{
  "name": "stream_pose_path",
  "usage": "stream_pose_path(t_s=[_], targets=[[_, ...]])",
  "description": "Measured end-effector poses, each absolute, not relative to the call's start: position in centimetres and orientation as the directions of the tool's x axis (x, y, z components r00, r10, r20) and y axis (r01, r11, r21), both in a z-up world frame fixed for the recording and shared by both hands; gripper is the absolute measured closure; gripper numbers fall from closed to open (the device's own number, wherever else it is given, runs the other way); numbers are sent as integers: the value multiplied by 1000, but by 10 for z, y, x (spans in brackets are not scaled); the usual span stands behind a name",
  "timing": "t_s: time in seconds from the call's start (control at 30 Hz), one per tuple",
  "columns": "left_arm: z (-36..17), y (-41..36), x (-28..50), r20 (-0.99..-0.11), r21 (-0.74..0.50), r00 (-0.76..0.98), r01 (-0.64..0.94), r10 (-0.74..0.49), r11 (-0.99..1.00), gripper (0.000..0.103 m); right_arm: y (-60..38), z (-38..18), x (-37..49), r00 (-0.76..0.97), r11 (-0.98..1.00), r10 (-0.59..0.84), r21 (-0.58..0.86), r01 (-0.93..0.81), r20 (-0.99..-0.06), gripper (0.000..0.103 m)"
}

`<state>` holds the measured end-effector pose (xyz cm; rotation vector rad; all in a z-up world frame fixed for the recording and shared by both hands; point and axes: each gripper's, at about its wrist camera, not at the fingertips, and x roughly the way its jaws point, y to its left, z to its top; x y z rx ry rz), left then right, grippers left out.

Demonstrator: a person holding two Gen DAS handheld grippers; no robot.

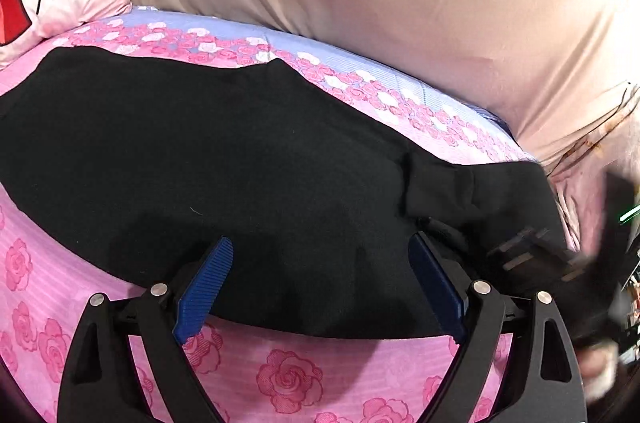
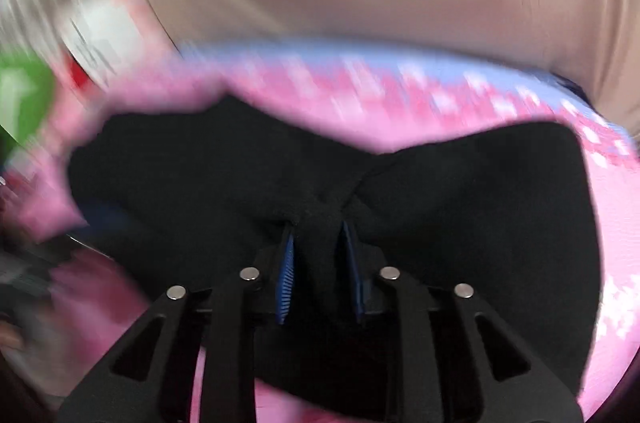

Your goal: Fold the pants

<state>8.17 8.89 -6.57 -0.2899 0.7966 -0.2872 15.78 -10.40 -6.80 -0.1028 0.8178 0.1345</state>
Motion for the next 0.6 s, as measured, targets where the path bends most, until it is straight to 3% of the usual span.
stream_pose_path(t_s=[0.1, 0.13, 0.17, 0.33, 0.43, 0.47, 0.5, 0.6], targets=[[-67, 93, 84, -655, -379, 660, 135, -369, 915, 16, -101, -50, 143, 691, 980, 114, -32, -194, -714, 55], [-68, 92, 85, -656, -382, 658, 135, -371, 914, 16, -98, -42, 139, 700, 976, 122, -45, -214, -703, 41], [-68, 92, 86, -658, -383, 655, 135, -372, 914, 16, -95, -39, 137, 706, 971, 120, -66, -230, -698, 37], [-69, 90, 84, -660, -373, 654, 142, -369, 917, 16, -85, -58, 151, 687, 947, 84, -156, -280, -722, 35], [-69, 94, 85, -658, -392, 653, 129, -375, 911, 16, -100, -75, 176, 677, 956, 63, -149, -251, -734, 54], [-69, 96, 85, -655, -402, 653, 124, -380, 907, 16, -109, -70, 179, 677, 967, 62, -122, -222, -734, 76], [-69, 97, 86, -654, -408, 653, 122, -383, 905, 16, -115, -65, 181, 670, 974, 73, -90, -206, -739, 83], [-68, 97, 87, -649, -411, 656, 123, -385, 903, 16, -137, -24, 183, 702, 978, 205, 120, -169, -682, 87]])
